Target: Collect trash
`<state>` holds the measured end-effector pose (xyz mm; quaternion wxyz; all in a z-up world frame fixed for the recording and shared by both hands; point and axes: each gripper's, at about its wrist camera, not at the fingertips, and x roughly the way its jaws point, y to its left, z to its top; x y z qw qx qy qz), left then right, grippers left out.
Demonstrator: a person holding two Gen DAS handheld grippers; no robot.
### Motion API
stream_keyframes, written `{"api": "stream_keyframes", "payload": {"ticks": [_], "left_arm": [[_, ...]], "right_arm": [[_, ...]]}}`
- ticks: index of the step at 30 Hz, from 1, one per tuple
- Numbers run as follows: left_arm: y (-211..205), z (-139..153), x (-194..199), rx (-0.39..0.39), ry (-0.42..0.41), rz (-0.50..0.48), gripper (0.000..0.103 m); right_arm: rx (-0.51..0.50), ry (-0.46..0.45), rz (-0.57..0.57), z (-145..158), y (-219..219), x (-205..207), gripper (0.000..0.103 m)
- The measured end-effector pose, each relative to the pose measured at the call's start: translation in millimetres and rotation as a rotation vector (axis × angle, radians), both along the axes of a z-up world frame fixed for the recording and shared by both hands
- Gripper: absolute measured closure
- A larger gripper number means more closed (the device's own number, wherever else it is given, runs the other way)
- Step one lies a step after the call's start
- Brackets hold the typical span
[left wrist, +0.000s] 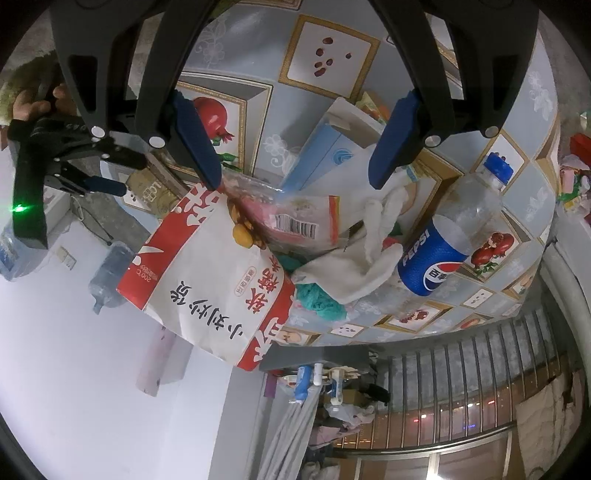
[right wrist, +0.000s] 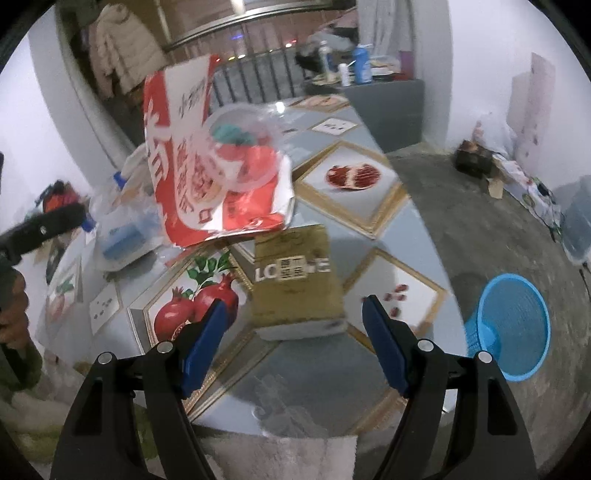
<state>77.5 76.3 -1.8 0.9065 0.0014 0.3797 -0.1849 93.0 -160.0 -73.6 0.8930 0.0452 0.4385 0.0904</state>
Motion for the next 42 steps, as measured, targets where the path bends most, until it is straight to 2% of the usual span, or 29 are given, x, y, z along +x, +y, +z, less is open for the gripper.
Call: {"api": "stream_keyframes", "payload": {"ticks": [13, 22, 26, 32, 38, 42], "left_arm": [[2.2, 3.0, 1.1, 0.001, -0.015, 0.002, 0.026], [-30.2, 18.3, 2.9, -0.058, -0.089, -0.139, 0.026], [-51.5, 16.6, 7.0, -0.046, -0.1, -0.188, 0.026], [-72.9, 4.9, 15.5, -0.056, -0.07, -0.226, 0.026], [-93.6, -9.3, 20.8, -0.026, -0.057, -0.249, 0.026], [-104.8, -16.4, 23.4, 0.043, -0.087, -0.219, 0.028]], "right_arm": [[-0.01, 0.022, -0.011, -13.5, 3.1, 7.7, 0.03], [-0.026, 0.025, -0.033, -13.1, -5.3, 5.3, 0.047], [-0.039, 0.029, -0.046, -12.5, -9.6, 2.1, 0.048], [-0.033, 0.043, -0.089, -11.2, -26.3, -10.7, 0.048], [-0.027, 0.055, -0.118, -10.4, -37.5, -19.5, 0.048], [-0.026, 0.063, -0.127, -9.9, -41.1, -21.2, 0.048]]}}
